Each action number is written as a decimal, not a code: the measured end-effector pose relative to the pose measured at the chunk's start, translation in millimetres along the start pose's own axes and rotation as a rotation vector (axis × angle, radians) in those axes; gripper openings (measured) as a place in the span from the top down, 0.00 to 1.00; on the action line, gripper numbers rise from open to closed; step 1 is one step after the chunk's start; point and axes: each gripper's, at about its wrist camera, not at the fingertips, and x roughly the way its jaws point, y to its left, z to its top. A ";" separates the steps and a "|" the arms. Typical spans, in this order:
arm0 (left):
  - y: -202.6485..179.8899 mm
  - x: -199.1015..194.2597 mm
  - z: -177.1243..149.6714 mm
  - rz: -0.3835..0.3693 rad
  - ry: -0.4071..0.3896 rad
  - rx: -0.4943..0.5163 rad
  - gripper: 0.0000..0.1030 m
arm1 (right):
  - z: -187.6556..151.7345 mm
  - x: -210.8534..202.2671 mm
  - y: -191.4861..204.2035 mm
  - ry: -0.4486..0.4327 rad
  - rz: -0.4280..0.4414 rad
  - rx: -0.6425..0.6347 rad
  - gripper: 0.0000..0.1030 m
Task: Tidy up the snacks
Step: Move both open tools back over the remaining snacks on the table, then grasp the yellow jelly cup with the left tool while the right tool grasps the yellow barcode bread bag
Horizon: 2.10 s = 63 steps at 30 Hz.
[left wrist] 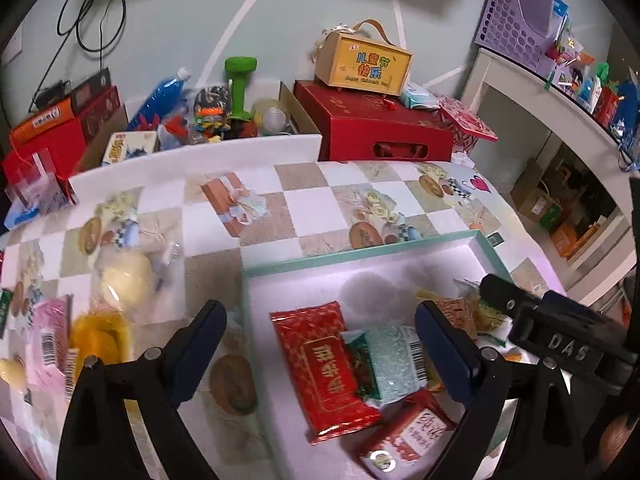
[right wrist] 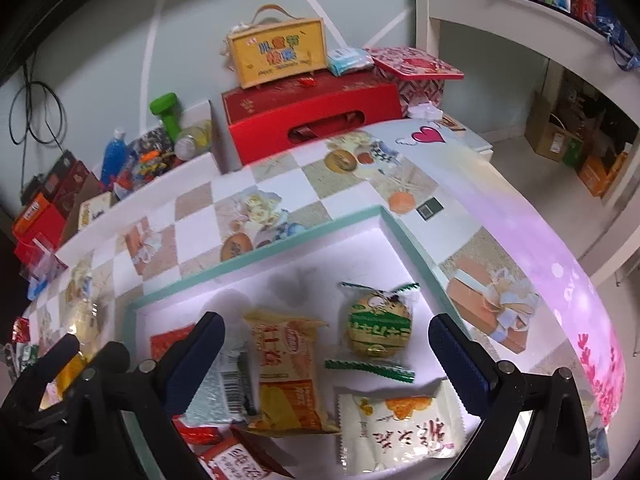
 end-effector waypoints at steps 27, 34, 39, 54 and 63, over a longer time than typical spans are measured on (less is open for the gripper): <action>149.8 -81.8 -12.4 0.274 -0.132 -0.157 0.08 | -11.8 -14.5 105.8 -0.085 0.152 -0.112 0.00; 212.5 -97.8 -27.3 0.340 -0.133 -0.287 0.08 | -26.9 -16.0 158.9 -0.069 0.202 -0.211 0.00; 251.8 -104.9 -39.9 0.373 -0.126 -0.372 0.08 | -45.2 -8.7 196.2 -0.019 0.252 -0.273 0.00; 318.9 -74.5 -82.4 0.331 0.029 -0.591 0.16 | -103.6 24.2 291.6 0.150 0.339 -0.429 0.00; 327.4 -53.2 -95.8 0.322 0.092 -0.637 0.33 | -118.4 49.4 300.7 0.196 0.308 -0.458 0.00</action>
